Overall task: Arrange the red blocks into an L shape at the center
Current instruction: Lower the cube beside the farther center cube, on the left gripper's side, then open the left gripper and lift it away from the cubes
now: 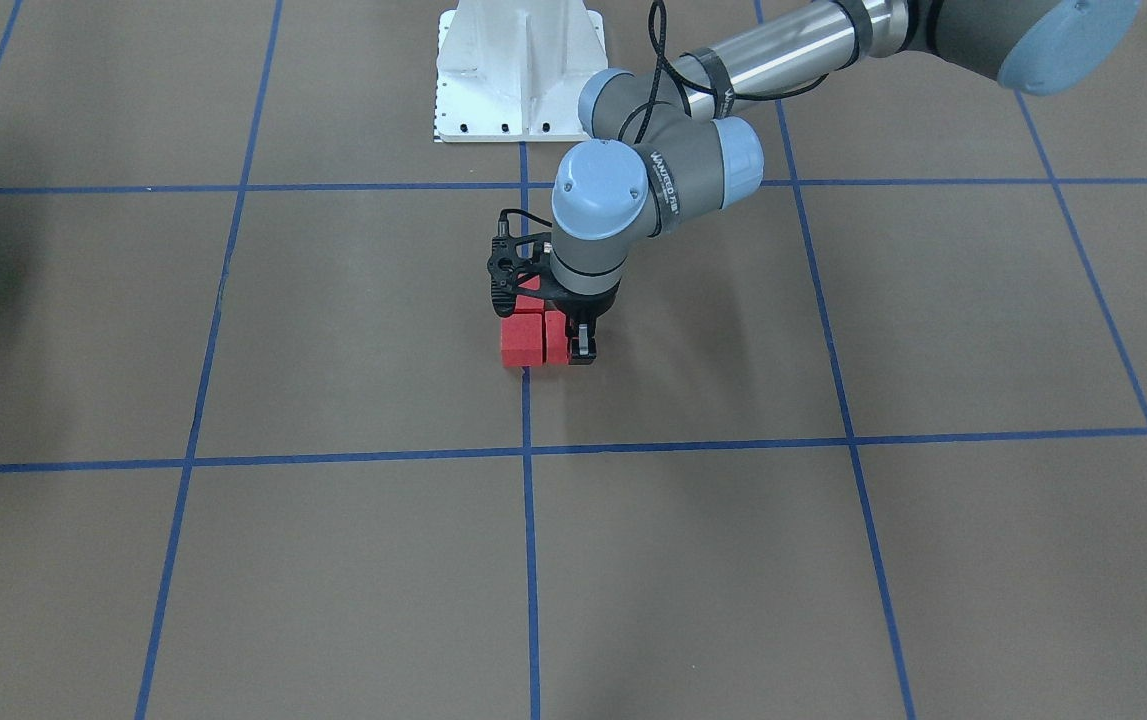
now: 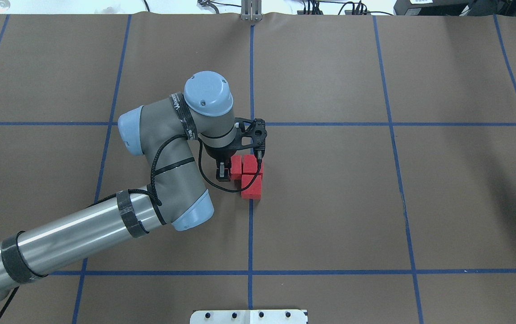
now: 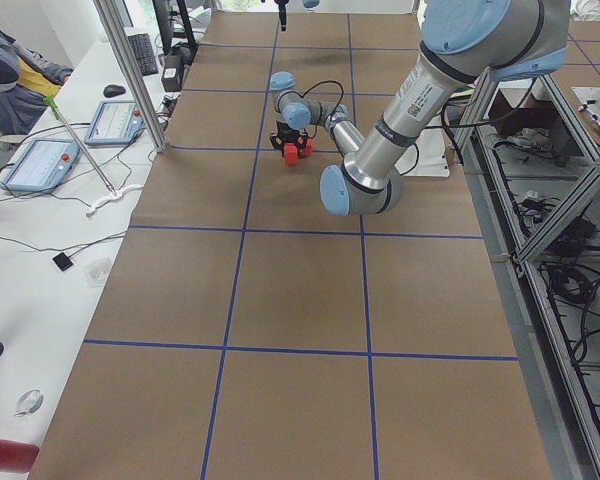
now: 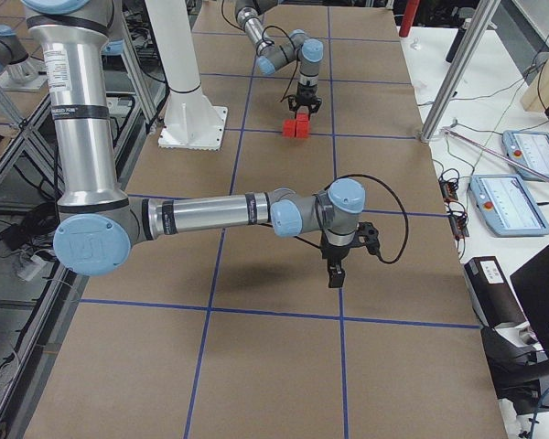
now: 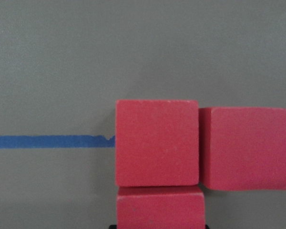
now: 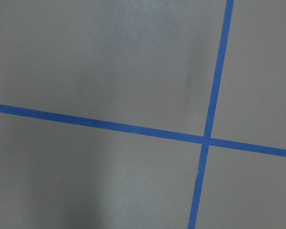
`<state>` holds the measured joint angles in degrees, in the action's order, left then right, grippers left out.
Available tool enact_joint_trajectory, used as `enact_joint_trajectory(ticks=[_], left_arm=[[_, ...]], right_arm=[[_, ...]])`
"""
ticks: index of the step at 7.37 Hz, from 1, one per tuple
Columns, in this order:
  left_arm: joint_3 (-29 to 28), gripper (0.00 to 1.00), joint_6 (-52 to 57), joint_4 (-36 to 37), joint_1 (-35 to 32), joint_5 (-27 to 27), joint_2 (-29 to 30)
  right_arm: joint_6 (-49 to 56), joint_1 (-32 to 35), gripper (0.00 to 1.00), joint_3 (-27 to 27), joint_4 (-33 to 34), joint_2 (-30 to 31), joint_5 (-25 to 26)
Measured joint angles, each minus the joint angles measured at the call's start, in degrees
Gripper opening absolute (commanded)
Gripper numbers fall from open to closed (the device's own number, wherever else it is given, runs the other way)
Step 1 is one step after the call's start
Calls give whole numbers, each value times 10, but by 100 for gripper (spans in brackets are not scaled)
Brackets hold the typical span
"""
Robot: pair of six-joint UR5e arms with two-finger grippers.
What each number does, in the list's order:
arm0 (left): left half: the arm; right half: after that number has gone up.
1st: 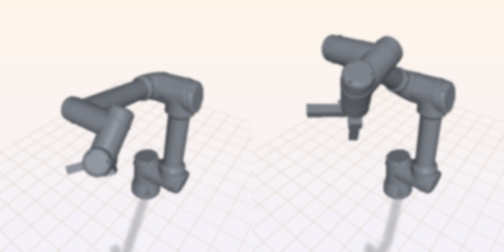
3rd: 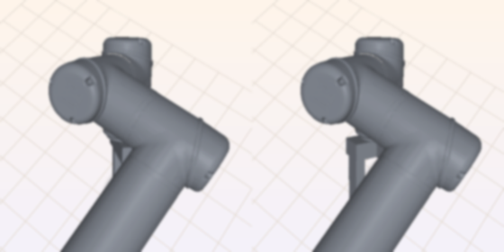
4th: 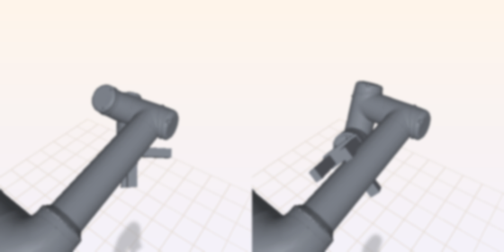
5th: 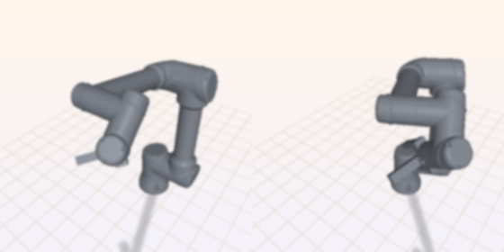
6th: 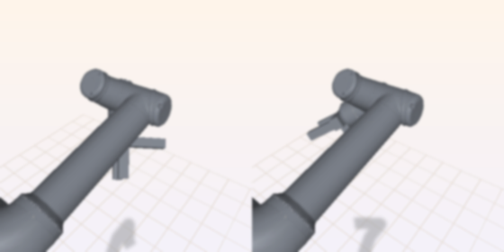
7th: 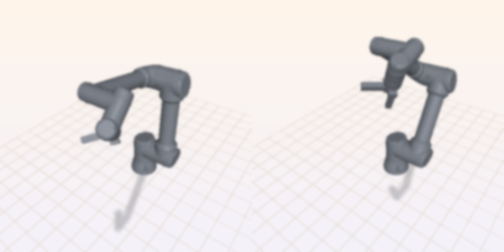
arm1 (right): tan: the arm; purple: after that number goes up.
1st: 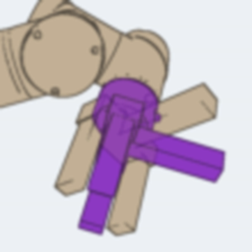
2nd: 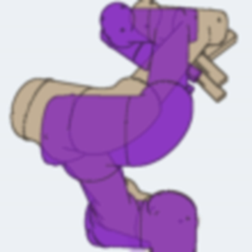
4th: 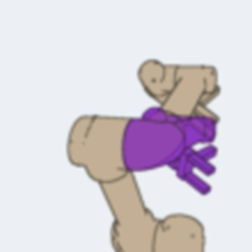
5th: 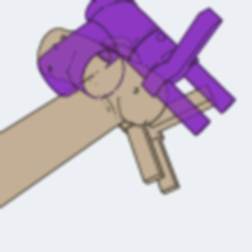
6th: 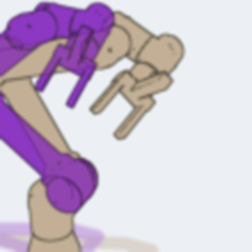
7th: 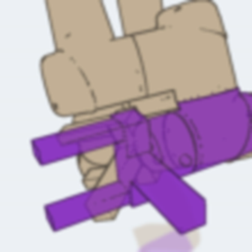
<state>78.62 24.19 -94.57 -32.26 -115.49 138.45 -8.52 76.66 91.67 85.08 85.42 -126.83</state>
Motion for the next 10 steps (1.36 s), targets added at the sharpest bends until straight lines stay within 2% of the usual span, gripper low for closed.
enact_joint_trajectory(ticks=[1, 4, 6, 8, 10], left_arm=[[0, 98, 0, 0, 0, 0, 0], [5, 100, 3, 0, -2, 0, 0], [30, 100, 3, 2, -10, 0, -2], [53, 99, -1, 5, -41, -4, -13], [78, 100, -1, 5, -99, -6, -67]], right_arm=[[0, 0, 100, 0, 0, 0, 0], [0, 0, 100, 0, 0, 0, 0], [0, 0, 100, -1, 0, 0, 0], [0, 0, 100, -2, 0, 0, 0], [0, 0, 100, -3, 0, 0, 0]])
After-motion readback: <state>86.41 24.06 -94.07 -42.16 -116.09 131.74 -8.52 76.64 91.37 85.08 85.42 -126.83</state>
